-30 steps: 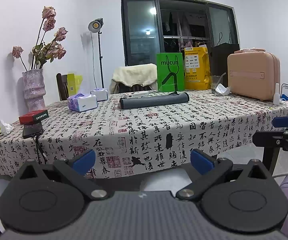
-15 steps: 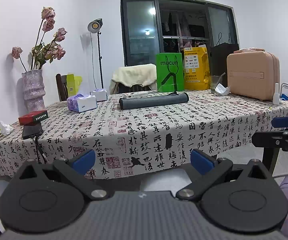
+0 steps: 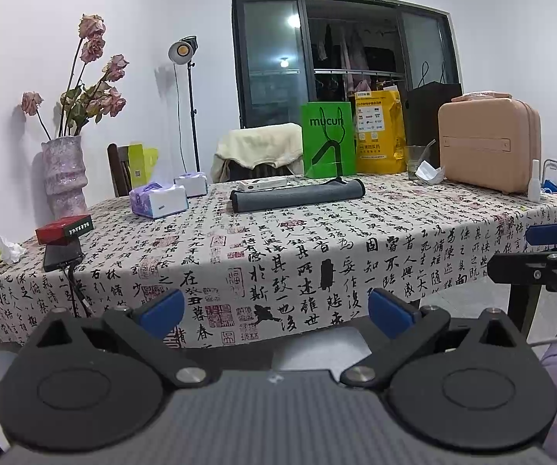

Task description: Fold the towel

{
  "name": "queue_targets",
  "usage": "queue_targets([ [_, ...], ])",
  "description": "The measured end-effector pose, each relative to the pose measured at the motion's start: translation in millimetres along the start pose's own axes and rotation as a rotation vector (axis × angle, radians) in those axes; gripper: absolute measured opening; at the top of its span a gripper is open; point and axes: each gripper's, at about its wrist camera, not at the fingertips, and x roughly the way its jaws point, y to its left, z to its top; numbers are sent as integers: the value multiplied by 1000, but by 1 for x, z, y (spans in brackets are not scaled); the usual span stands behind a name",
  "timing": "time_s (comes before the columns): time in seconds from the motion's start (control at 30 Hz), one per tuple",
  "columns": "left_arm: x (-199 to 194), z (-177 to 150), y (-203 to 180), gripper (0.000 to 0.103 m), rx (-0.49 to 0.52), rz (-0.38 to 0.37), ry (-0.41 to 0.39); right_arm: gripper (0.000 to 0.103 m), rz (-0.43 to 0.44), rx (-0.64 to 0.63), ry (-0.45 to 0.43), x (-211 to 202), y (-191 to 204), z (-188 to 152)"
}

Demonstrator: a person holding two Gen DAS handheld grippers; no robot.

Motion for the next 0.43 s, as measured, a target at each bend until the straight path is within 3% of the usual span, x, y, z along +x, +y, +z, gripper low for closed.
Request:
queue_targets([
  [0.43, -2, 2, 1, 103, -8, 21, -23, 103, -2, 2, -2, 0, -1, -1],
])
